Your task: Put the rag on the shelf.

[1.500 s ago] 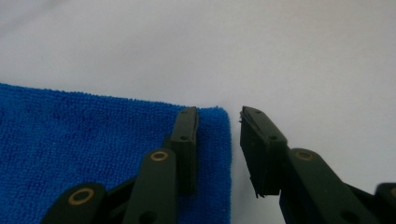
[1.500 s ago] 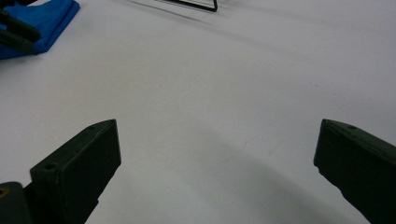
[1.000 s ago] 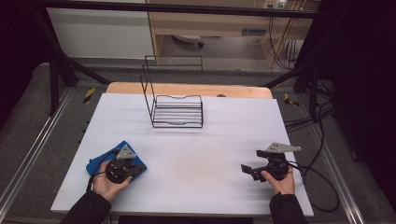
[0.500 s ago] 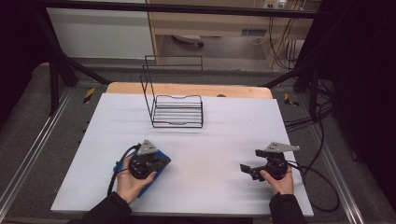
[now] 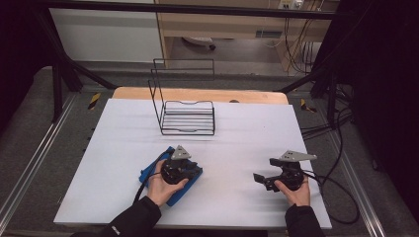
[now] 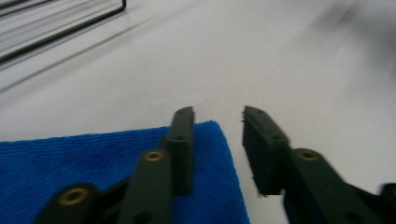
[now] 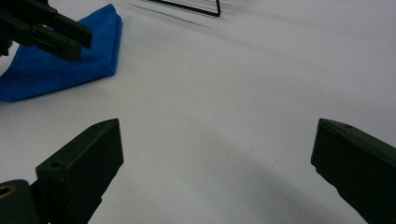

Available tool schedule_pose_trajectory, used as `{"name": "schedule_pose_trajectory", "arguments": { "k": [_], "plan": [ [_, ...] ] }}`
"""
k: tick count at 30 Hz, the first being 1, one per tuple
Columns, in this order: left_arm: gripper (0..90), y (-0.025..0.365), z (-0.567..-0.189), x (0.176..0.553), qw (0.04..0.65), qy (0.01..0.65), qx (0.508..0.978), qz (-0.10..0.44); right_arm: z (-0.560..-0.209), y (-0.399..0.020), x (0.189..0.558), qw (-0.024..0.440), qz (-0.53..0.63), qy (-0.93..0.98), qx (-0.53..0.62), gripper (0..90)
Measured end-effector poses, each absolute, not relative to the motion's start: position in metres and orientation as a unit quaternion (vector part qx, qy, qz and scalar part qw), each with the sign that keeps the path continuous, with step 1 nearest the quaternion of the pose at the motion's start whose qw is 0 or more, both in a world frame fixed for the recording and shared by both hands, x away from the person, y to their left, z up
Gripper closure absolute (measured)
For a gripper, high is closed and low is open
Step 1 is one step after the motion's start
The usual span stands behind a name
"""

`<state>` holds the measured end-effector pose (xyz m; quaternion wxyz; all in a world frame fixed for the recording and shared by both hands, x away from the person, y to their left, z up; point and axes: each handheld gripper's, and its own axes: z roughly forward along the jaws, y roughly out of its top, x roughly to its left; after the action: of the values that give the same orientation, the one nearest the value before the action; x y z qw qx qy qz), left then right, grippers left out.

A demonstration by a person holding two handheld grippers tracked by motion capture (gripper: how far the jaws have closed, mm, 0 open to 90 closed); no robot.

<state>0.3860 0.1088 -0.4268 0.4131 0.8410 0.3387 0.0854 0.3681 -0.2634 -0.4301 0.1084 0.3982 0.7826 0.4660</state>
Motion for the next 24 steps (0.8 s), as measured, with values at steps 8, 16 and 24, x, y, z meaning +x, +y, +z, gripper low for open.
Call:
{"name": "schedule_pose_trajectory", "arguments": {
  "k": [8,16,24],
  "plan": [
    [33.1,0.182,-0.395,0.386,0.399,0.341,0.843,0.118,-0.426,-0.24,0.363,0.128,0.461,0.784,0.395,3.0],
    [36.0,0.238,-0.411,0.386,0.362,0.384,0.84,0.123,-0.419,-0.202,0.369,0.136,0.452,0.78,0.412,3.5],
    [53.2,0.261,-0.432,0.386,0.341,0.402,0.841,0.119,-0.421,-0.14,0.375,0.128,0.427,0.799,0.404,11.6]
  ]
}}
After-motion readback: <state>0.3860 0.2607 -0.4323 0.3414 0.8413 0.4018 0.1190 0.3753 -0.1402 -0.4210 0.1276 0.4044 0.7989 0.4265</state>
